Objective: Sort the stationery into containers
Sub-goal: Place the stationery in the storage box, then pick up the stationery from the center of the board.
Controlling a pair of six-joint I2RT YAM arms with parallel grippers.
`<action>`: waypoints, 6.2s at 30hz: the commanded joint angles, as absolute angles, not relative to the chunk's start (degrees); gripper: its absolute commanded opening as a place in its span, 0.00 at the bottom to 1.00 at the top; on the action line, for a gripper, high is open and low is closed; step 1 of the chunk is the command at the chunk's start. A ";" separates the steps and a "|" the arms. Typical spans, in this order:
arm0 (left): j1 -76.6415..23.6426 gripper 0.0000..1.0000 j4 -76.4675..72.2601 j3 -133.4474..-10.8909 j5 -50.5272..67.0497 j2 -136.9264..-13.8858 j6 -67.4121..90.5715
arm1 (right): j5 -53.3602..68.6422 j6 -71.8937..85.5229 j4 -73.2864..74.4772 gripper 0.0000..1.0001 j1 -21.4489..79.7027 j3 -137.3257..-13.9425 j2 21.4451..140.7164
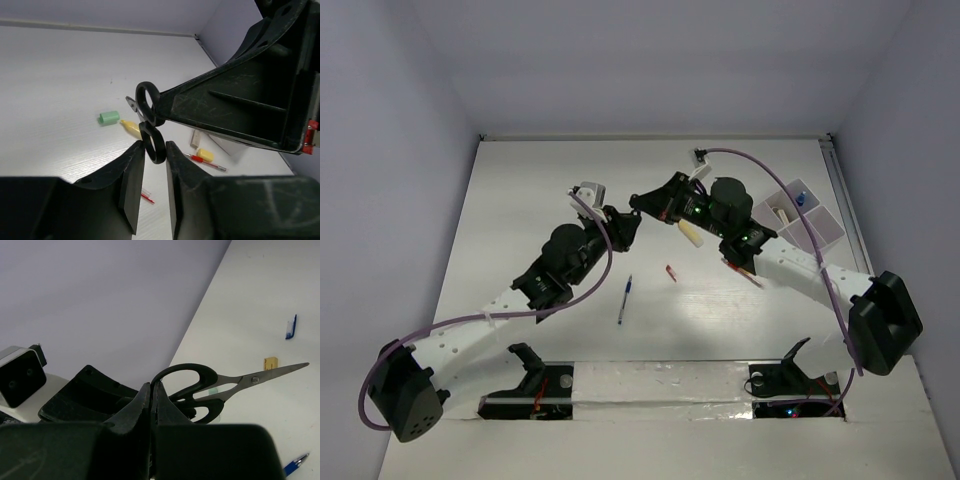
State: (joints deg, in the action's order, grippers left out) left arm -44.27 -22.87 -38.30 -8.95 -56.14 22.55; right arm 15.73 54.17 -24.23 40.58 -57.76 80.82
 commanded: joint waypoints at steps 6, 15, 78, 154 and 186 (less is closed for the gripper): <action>-44.74 0.00 -24.27 -41.31 -11.42 -55.99 20.57 | 17.93 55.72 -28.48 0.00 40.96 -56.25 79.72; -44.74 0.00 -5.14 -48.07 -7.31 -50.45 14.52 | 32.73 45.10 -14.01 0.48 37.46 -63.18 76.91; -44.74 0.68 10.55 -58.01 28.40 -49.93 2.81 | 31.94 -0.62 25.23 0.00 38.42 -73.30 67.50; -44.74 0.99 6.06 -40.17 16.52 -23.12 9.58 | -31.55 -6.16 -43.51 0.26 -4.22 -28.74 66.54; -44.74 0.99 9.40 -41.66 -6.84 -31.29 10.63 | 12.22 10.82 -2.99 0.55 26.79 -61.07 77.77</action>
State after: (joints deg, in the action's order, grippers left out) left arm -44.88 10.17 -40.10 -0.99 -30.28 9.87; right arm 8.16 10.72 -4.93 22.87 -56.47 75.09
